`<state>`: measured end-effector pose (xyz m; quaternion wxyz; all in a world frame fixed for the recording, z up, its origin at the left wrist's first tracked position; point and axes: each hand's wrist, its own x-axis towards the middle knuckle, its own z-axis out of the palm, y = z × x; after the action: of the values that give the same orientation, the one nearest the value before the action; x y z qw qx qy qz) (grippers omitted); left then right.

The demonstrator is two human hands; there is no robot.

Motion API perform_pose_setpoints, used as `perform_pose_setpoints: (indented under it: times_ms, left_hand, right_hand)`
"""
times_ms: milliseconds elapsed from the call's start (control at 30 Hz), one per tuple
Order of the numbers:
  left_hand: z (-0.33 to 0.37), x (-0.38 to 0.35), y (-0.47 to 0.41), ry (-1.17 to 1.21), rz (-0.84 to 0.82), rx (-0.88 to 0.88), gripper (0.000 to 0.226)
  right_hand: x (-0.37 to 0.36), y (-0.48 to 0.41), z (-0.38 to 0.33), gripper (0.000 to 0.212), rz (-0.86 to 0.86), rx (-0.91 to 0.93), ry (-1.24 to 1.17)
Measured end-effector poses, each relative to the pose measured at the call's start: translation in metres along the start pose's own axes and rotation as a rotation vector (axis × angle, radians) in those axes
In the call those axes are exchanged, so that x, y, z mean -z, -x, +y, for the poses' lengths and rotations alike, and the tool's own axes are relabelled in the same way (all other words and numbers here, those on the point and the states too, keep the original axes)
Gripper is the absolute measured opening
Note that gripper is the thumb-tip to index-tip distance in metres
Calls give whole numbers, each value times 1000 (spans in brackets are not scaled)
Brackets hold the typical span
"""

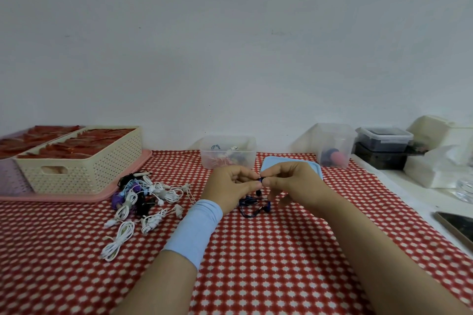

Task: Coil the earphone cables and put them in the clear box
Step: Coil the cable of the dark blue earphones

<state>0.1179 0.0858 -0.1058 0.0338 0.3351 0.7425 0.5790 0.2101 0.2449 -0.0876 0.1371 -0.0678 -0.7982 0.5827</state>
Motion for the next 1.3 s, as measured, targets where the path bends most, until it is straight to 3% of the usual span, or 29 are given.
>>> perform_pose_setpoints:
  times_ms: [300,567,800,967,1033,1167,1300]
  left_hand:
    - [1,0,2,-125,-6,-65,19]
    - [7,1,0,-61,-27,-111,40]
    - [4,-7,0,-122,-50,-147,42]
    - [0,0,0,-144,33,-118,28]
    - [0,3,1,-106,50,-74,24]
    - [2,3,1,-58,29,-16,30]
    - [1,3,1,-59,44,7,29]
  right_hand:
    - [2,0,0,11,-28,-72,-21]
    - [10,-4,5,19,-119,-234,-377]
    - [2,-8,9,17,-76,-225,-337]
    - [9,-10,10,18,303,-49,105]
    - [16,-13,18,15,374,2,351]
    - [24,-14,28,23,291,-45,755]
    - [21,-14,24,23,199,-52,928]
